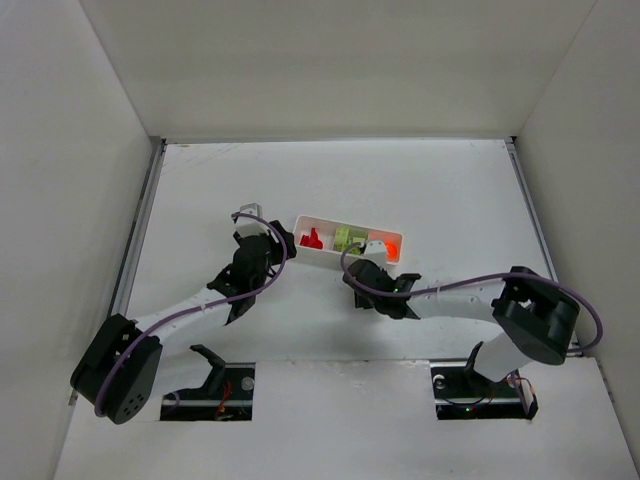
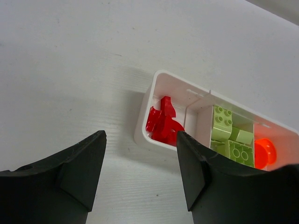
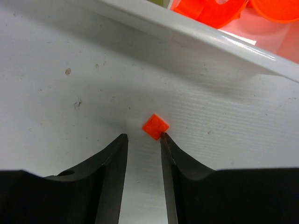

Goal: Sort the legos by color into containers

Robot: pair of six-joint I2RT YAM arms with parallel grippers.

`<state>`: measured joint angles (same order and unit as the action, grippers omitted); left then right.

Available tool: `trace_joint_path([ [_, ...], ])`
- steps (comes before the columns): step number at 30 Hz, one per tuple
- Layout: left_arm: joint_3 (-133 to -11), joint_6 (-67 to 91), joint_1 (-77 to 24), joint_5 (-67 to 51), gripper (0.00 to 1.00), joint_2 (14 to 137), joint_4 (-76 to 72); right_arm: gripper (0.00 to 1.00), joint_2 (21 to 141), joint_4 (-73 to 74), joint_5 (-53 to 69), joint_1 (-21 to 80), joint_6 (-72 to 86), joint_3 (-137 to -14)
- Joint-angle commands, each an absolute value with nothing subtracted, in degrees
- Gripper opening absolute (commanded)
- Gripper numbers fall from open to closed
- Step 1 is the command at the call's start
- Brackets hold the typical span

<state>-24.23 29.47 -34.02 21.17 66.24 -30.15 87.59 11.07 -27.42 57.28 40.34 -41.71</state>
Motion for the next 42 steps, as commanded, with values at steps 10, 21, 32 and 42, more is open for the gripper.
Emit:
trace_joint_path([
  [10, -23.73, 29.88, -33.79, 21.01, 0.59, 65.57, -32.43, 0.44, 90.44, 11.16, -32.17, 56.47, 41.84, -43.33],
  [21, -23.82, 29.88, -34.14, 21.18, 0.59, 65.65, -32.43, 0.49, 83.23, 14.59, -35.51, 57.52, 42.27, -41.84],
  [32, -23.91, 29.97, -33.88, 21.01, 0.59, 66.27, -32.52, 0.45, 89.56, 9.15, -33.84, 54.45, 41.22, -43.5],
  [42, -24.17, 29.88, -34.32, 21.01, 0.59, 67.32, -32.87, 0.35, 90.62, 8.17, -32.61, 54.45, 41.22, -43.24],
])
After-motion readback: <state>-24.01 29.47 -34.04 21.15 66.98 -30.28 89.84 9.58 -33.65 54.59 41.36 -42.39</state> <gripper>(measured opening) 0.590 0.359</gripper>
